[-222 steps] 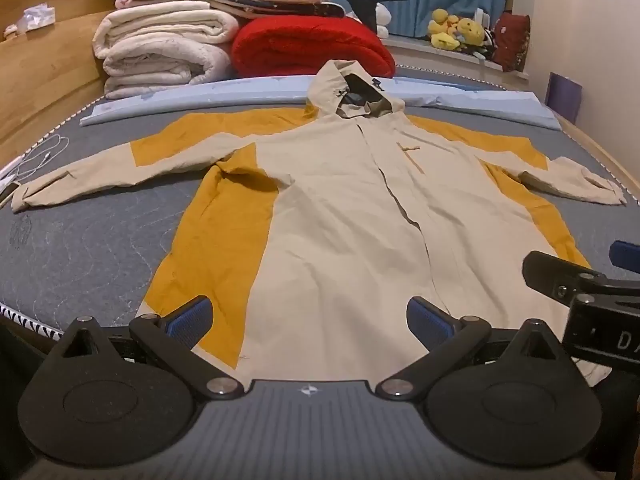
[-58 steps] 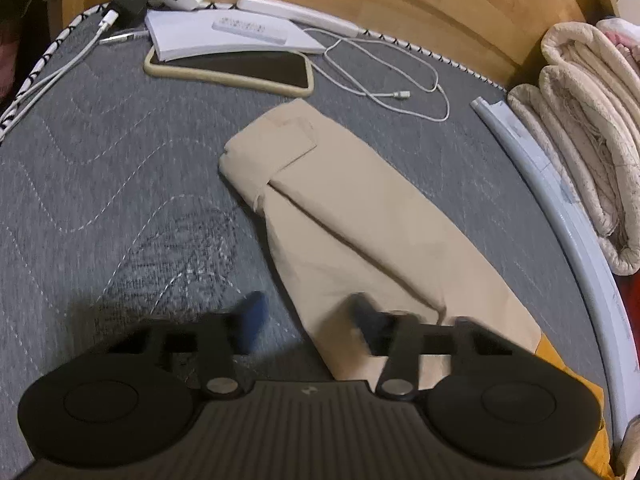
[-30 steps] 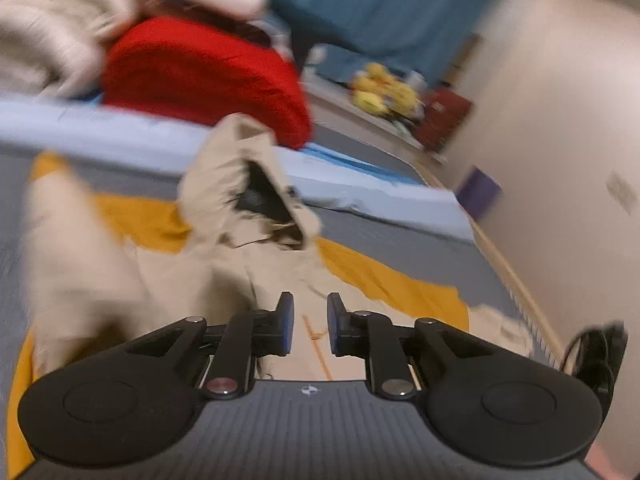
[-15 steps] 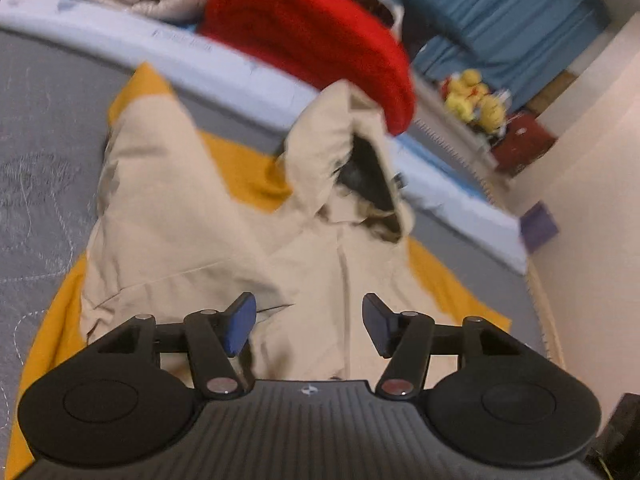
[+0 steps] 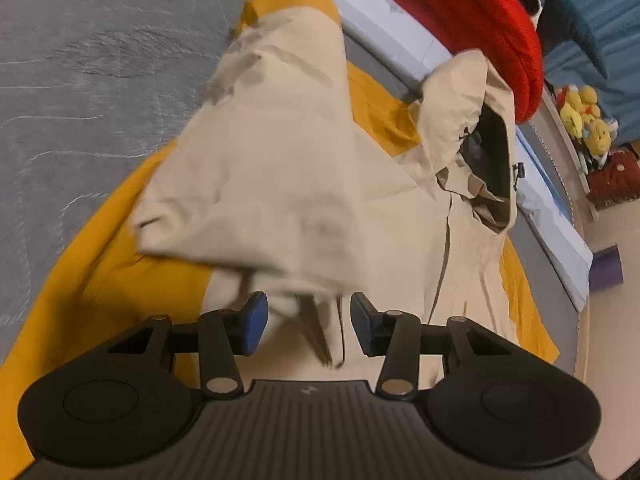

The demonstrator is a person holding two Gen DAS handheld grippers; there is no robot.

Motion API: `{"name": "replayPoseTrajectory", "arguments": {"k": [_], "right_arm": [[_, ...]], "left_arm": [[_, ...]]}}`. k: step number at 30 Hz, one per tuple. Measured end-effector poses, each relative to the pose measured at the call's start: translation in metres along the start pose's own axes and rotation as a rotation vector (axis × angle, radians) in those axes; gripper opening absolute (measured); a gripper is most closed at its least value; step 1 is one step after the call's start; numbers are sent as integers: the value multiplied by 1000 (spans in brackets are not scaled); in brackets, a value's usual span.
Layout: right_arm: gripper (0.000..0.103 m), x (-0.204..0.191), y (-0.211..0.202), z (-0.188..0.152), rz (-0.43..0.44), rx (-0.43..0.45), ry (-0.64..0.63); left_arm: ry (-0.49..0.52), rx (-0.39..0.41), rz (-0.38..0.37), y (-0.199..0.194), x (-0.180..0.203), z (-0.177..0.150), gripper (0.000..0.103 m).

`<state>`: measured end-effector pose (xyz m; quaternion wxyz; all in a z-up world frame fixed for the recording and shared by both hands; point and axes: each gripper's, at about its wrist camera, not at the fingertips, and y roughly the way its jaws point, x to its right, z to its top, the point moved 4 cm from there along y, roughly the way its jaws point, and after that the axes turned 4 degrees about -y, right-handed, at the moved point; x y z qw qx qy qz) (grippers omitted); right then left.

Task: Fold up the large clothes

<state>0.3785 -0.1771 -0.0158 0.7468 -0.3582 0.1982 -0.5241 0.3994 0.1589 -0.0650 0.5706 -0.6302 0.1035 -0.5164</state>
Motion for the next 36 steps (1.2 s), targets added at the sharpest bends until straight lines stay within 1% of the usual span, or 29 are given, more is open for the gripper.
{"name": "replayPoseTrajectory", "arguments": {"k": [2,3,4,7,8,9,10,11,12,14,16,18,22,24,25,27,28,29,30,31,32,34,35,36], "right_arm": [[26,-1,3,1,5,-4,2],[26,-2,4,1,5,-6,1],[26,-3,5,1,3,-7,0],[26,-8,8,0,12,-13,-1],[26,-10,9,0,15,-13,-6],[26,-11,9,0,17,-13,-14],[26,-13,9,0,19,-13,-24],[31,-15,9,-1,22,-16,-35],[38,-17,9,-2,28,-21,-49],[46,-22,9,-3,37,-22,-85],[51,-30,8,-4,37,-19,-148],[58,-39,7,-6,29,-10,-221],[59,-52,8,-11,-21,5,-342],[59,-56,8,-13,-47,12,-395],[59,-58,9,-15,-51,10,-417],[59,-60,10,-18,-52,2,-448],[59,-61,11,-18,-55,-4,-458],[59,-62,12,-19,-56,-8,-463],[59,-63,12,-19,-51,-10,-464],[59,-62,13,-19,-47,-12,-464],[59,-63,13,-19,-46,-14,-464],[59,-63,14,-20,-41,-20,-468],[59,-63,15,-20,-37,-24,-470],[59,-64,16,-21,-36,-27,-472]], "left_arm": [[27,-39,-70,-2,7,-13,49],[33,-50,-89,4,12,-15,47],[31,-50,-86,12,13,-14,45],[19,-45,-48,32,11,-8,29],[13,-51,-44,36,9,-6,15],[14,-58,-50,39,9,-6,6],[25,-64,-62,40,11,-6,3],[37,-60,-80,38,14,-6,0],[61,-46,-107,32,17,-5,0],[163,7,-170,21,35,-1,0],[258,60,-250,7,53,3,0],[309,89,-310,-1,64,6,0],[366,64,-461,-6,82,4,0],[423,66,-497,-10,93,-2,0],[449,73,-493,-14,94,-6,0],[449,55,-443,-8,94,-8,0],[428,27,-399,-3,89,-7,0],[403,-8,-339,6,81,-7,2],[374,-45,-264,17,71,-7,10],[345,-80,-197,27,63,-8,15],[320,-105,-156,34,56,-8,19],[261,-152,-113,47,48,-9,27],[234,-166,-103,51,45,-9,35],[212,-172,-101,54,43,-8,36]]}}
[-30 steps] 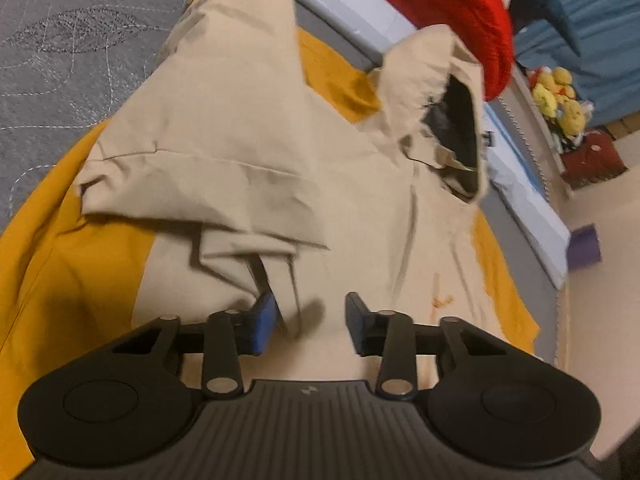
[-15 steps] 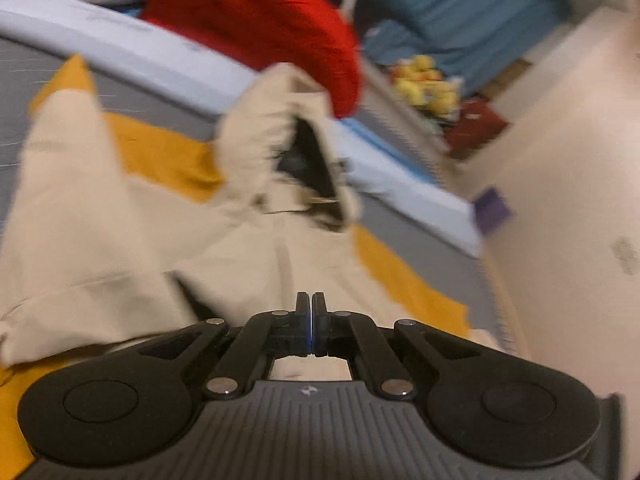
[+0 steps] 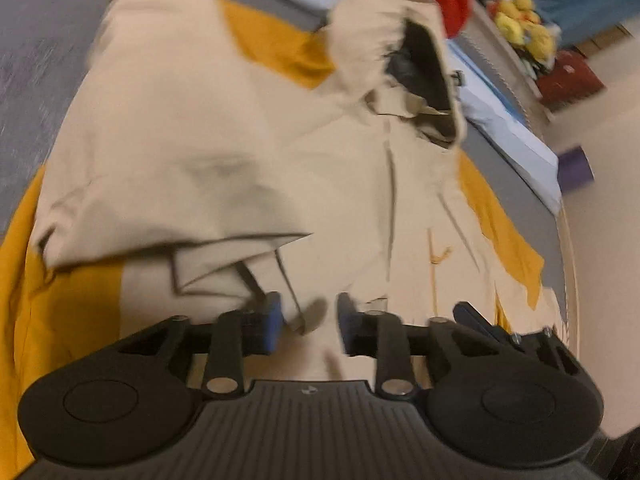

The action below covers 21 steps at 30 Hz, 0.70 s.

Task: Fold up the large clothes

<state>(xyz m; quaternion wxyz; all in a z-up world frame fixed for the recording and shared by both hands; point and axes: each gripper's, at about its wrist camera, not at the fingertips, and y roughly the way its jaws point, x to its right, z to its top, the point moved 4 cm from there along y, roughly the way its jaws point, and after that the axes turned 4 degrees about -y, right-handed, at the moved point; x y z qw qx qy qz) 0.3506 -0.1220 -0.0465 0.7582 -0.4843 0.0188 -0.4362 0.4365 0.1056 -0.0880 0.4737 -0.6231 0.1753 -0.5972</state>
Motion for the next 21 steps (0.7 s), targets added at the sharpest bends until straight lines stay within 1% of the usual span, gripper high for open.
{"name": "replayPoseTrajectory", "arguments": {"k": [3,4,5,6,7,9,11,13,16,19,21], "right_arm": [[59,-2,2,0,6,-3,-1],[59,-2,2,-1,8,-4,1],[59,-2,3,-1,9,-4,1],[59,-2,3,-1,10,-3,0],[59,-3,3,-1,10,-2,-2],[59,-3,4,-1,8,-1,-9],[59,-4,4,-1,1,5,-22],[59,-4,3,0,-10,13,-37],[60,-3,3,0,-32,15,-51],[59,2,4,1,-71,18,-38],[57,7,3,3,-85,34,-14]], "left_arm": [[-19,1,9,6,-5,0,36],[-21,8,10,9,-4,1,34],[-22,15,10,11,-4,1,20],[-23,28,14,9,-5,1,0],[-18,52,9,7,-4,3,0],[38,106,-45,-7,5,6,0],[126,170,-144,-26,29,9,0],[218,204,-245,-40,50,7,0],[312,212,-346,-49,68,1,0],[391,202,-391,-48,82,-8,0],[433,196,-414,-47,88,-15,0]]}}
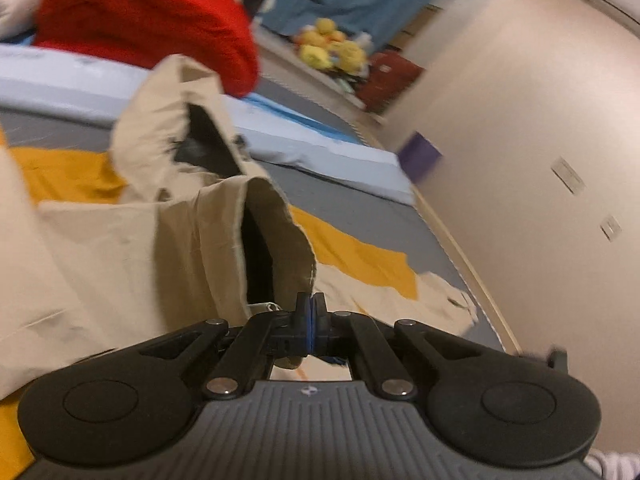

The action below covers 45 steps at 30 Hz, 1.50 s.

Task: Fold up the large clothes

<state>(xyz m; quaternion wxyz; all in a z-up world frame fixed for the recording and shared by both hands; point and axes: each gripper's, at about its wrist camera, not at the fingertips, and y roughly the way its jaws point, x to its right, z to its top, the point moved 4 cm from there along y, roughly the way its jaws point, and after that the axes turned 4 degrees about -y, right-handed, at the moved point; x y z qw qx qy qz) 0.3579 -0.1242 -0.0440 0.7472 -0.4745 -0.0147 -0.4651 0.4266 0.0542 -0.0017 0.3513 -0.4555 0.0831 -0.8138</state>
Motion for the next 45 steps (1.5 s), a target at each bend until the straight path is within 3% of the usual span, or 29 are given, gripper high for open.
{"name": "replayPoseTrajectory", "arguments": {"k": [1,2,3,4,7,10,12,15,19,20,22,27,29,31,33,34,36,38,40,43,45], "right_arm": [[55,3,-1,2,-1,10,14],[44,6,-2,3,-7,21,30],[20,10,-3,4,-12,32,48],[13,14,-4,6,-13,40,68],[10,37,-10,9,-27,88,189],[9,82,-23,8,-87,145,434],[9,117,-36,0,-192,202,594],[9,165,-46,-23,-313,223,795],[9,200,-30,-62,-337,91,981],[9,204,-25,-71,-335,58,1021],[9,210,-17,-87,-318,9,1098],[9,218,-17,-96,-264,28,1201],[12,221,-16,-104,-263,-2,1236],[22,228,-12,-119,-337,-95,1272],[32,230,-15,-134,-484,-196,1244],[32,231,-19,-136,-554,-212,1220],[32,234,-25,-130,-605,-181,1177],[32,234,-26,-120,-552,-103,1153],[33,232,-18,-115,-430,-63,1158],[36,222,4,-130,-251,-118,1274],[36,217,21,-149,-204,-206,1372]], "left_arm": [[14,-2,-14,2,3,-1,0],[23,-2,-23,2,5,-1,0],[26,0,-31,0,5,-1,0],[21,6,-44,-5,3,-2,0],[-20,86,-106,-17,-5,8,5],[-60,209,-105,-40,-17,25,5],[-64,274,5,-49,-29,33,12],[-63,294,248,-50,-52,36,14],[-105,144,511,-28,-87,27,14],[-102,94,554,-22,-93,24,19],[-82,-11,602,-7,-103,14,28],[-23,-148,730,18,-122,-1,29],[2,-205,793,17,-132,-8,30],[22,-243,852,11,-142,-17,30],[31,-264,869,11,-149,-18,33],[36,-268,873,10,-151,-18,33],[43,-266,872,9,-149,-16,33],[28,-239,848,8,-146,-12,33],[11,-230,811,9,-144,-11,33],[-1,-266,825,15,-144,-19,34],[1,-267,830,15,-143,-19,34]]}}
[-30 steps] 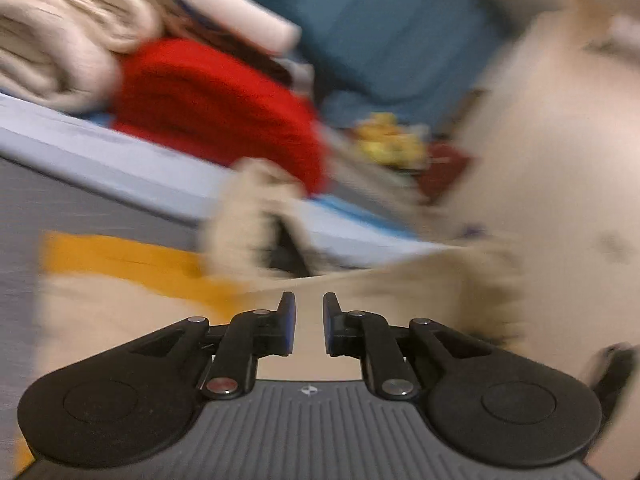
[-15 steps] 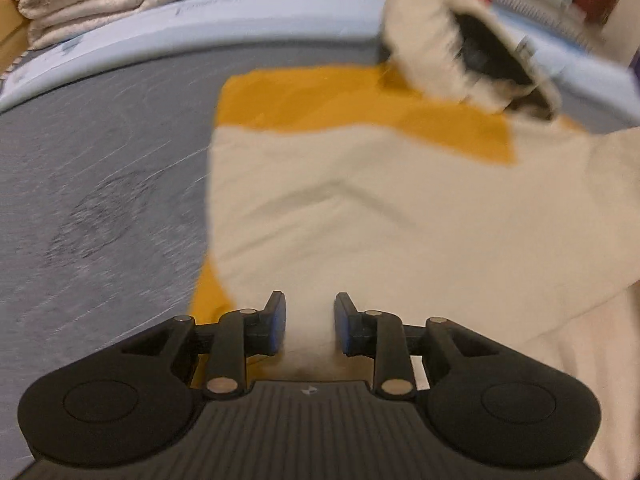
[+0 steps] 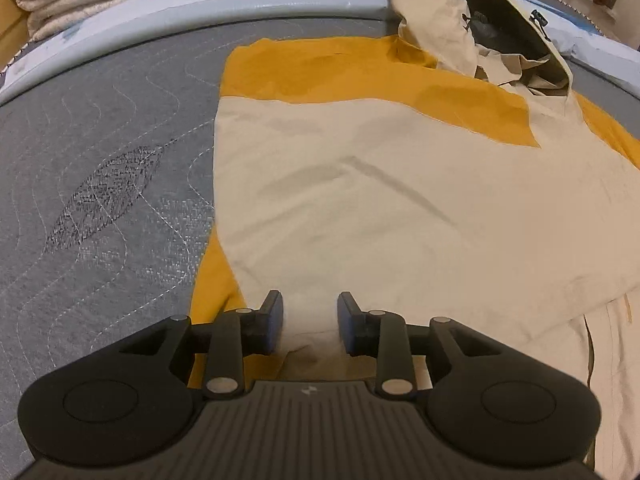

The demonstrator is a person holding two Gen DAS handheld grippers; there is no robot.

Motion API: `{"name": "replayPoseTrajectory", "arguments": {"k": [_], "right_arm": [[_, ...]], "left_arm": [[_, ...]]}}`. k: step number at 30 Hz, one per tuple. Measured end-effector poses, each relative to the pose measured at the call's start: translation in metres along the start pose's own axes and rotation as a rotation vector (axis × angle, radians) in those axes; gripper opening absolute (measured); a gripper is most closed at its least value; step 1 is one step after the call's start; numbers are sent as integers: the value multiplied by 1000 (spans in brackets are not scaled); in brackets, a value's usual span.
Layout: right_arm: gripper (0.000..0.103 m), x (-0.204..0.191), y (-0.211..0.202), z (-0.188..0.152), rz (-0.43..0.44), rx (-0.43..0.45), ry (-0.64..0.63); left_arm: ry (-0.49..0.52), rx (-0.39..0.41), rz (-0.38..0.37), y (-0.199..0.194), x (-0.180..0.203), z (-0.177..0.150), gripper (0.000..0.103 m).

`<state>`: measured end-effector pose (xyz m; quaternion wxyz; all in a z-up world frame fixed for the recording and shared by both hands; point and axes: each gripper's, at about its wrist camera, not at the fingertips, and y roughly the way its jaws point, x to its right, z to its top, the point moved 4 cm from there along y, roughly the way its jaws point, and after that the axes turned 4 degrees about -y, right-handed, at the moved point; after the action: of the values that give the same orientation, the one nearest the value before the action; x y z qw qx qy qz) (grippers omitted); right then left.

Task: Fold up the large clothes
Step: 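Fold the sleeve across the jacket body with the right gripper and release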

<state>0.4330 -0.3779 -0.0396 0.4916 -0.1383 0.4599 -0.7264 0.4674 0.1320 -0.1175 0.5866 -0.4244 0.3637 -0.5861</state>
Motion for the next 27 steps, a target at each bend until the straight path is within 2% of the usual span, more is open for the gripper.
{"name": "replayPoseTrajectory", "arguments": {"k": [3,6,9,11,14,16,18,20,22,27], "right_arm": [[35,16,20,-10,-44,-92,69],[35,15,19,-12,-57,-99,58],[35,11,14,-10,-90,-81,20],[37,7,5,-8,-94,-45,-11],[37,-3,-9,4,-59,42,-96],[37,-7,-18,5,-25,75,-155],[37,-3,-16,2,-19,50,-157],[37,8,-14,1,-40,27,-114],[37,13,-18,3,-51,37,-99],[37,14,-40,16,-66,150,-176]], "left_arm": [[-28,27,-25,-10,1,5,36],[-28,21,-48,-10,5,4,43],[-14,-11,-36,-2,7,-3,43],[-11,16,-29,-10,9,0,43],[-5,56,-64,-20,15,3,47],[-26,-1,-64,-7,13,-4,47],[-30,-16,-54,-1,14,-9,47],[-18,13,-41,-11,18,-6,47],[-22,66,-64,-26,23,-2,47],[-4,171,-119,-57,45,1,49]]}}
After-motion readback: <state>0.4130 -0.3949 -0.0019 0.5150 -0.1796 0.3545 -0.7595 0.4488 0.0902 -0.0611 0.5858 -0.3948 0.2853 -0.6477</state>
